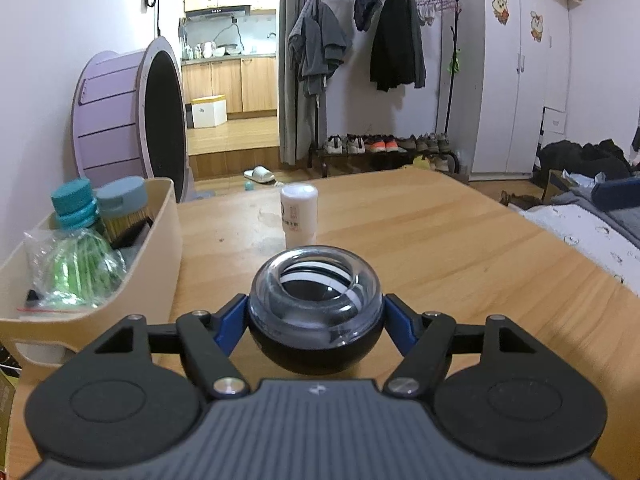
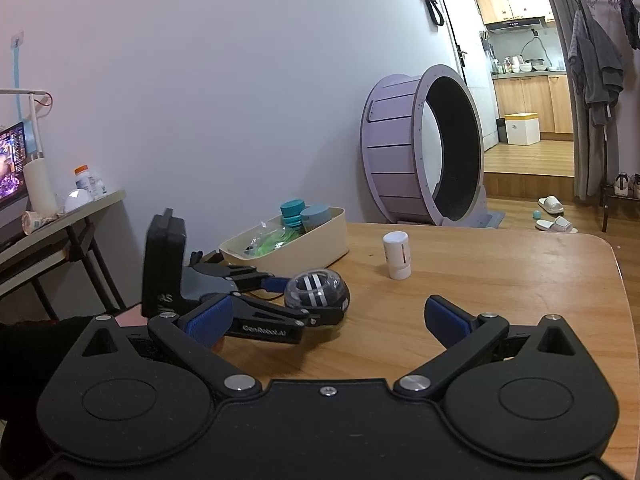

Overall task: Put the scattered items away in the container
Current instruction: 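Carry the wrist ball with the left gripper into the basket and release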

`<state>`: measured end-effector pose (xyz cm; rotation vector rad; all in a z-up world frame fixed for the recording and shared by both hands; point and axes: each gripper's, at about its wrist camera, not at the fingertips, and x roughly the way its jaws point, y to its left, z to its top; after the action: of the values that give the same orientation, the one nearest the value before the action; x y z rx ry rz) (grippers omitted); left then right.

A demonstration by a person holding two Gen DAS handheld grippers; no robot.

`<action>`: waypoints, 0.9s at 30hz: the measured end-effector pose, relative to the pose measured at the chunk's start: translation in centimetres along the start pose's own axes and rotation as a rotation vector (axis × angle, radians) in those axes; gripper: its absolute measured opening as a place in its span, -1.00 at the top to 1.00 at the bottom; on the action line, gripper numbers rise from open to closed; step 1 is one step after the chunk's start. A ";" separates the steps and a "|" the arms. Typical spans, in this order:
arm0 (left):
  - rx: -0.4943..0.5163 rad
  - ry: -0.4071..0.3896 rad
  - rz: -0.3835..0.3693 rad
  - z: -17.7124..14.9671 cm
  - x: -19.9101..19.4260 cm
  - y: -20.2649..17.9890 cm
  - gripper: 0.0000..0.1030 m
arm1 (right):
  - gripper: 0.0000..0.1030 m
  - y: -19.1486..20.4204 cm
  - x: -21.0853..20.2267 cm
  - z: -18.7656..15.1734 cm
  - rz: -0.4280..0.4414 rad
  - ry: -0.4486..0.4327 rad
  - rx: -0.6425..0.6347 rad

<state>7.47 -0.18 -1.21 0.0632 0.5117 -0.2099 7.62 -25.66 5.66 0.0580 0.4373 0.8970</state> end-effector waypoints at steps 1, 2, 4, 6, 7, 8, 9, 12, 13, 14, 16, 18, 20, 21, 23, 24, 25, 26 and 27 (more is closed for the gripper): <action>-0.005 -0.006 0.001 0.1 -0.3 0.1 -0.38 | -1.00 0.0 0.0 0.0 0.003 0.001 0.000; -0.009 -0.013 0.002 0.3 -0.6 0.2 -0.38 | -1.00 0.1 0.0 0.1 0.007 -0.001 -0.002; -0.019 -0.032 0.006 0.7 -1.5 0.6 -0.38 | -1.00 0.1 0.0 0.2 0.012 -0.003 -0.003; -0.042 -0.059 0.019 1.2 -2.4 1.4 -0.38 | -1.00 0.2 0.1 0.2 0.015 -0.004 -0.002; -0.051 -0.070 0.028 1.5 -2.8 1.8 -0.38 | -1.00 0.2 0.2 0.2 0.016 -0.004 -0.001; -0.061 -0.084 0.042 1.8 -3.3 2.3 -0.38 | -1.00 0.2 0.3 0.2 0.017 -0.004 -0.002; -0.071 -0.097 0.061 2.2 -3.8 2.9 -0.38 | -1.00 0.2 0.3 0.3 0.019 -0.003 -0.003; -0.084 -0.119 0.125 3.0 -4.6 5.0 -0.38 | -1.00 0.3 0.6 0.3 0.026 -0.001 -0.005; -0.097 -0.121 0.146 3.2 -4.7 5.9 -0.38 | -1.00 0.4 0.7 0.3 0.027 0.001 -0.007; -0.114 -0.119 0.168 3.3 -4.7 6.8 -0.38 | -1.00 0.3 0.8 0.3 0.027 0.004 -0.007; -0.126 -0.114 0.212 3.4 -4.5 8.4 -0.38 | -1.00 0.2 0.9 0.3 0.027 0.008 -0.007; -0.131 -0.105 0.257 3.5 -4.0 9.7 -0.38 | -1.00 0.2 1.1 0.3 0.027 0.013 -0.007; -0.146 -0.088 0.286 3.4 -3.0 10.7 -0.38 | -1.00 0.2 1.3 0.2 0.026 0.016 -0.008; -0.157 -0.080 0.294 3.3 -2.7 11.1 -0.38 | -1.00 0.5 1.4 0.2 0.025 0.019 -0.008; -0.168 -0.057 0.298 3.0 -1.9 11.5 -0.39 | -1.00 0.5 1.4 0.0 0.025 0.024 -0.010; -0.166 -0.042 0.301 2.9 -1.4 11.6 -0.39 | -1.00 0.5 1.4 0.0 0.025 0.027 -0.010; -0.167 -0.034 0.305 2.8 -1.2 11.6 -0.39 | -1.00 0.4 1.4 0.0 0.024 0.030 -0.010; -0.168 -0.026 0.310 2.7 -1.0 11.5 -0.39 | -1.00 0.4 1.3 -0.2 0.024 0.032 -0.010; -0.163 -0.018 0.317 2.6 -0.9 11.5 -0.39 | -1.00 0.5 1.2 -0.1 0.023 0.034 -0.011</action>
<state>10.39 10.94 1.61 -0.0169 0.4921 0.1415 7.87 -24.41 5.24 0.0377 0.4637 0.9244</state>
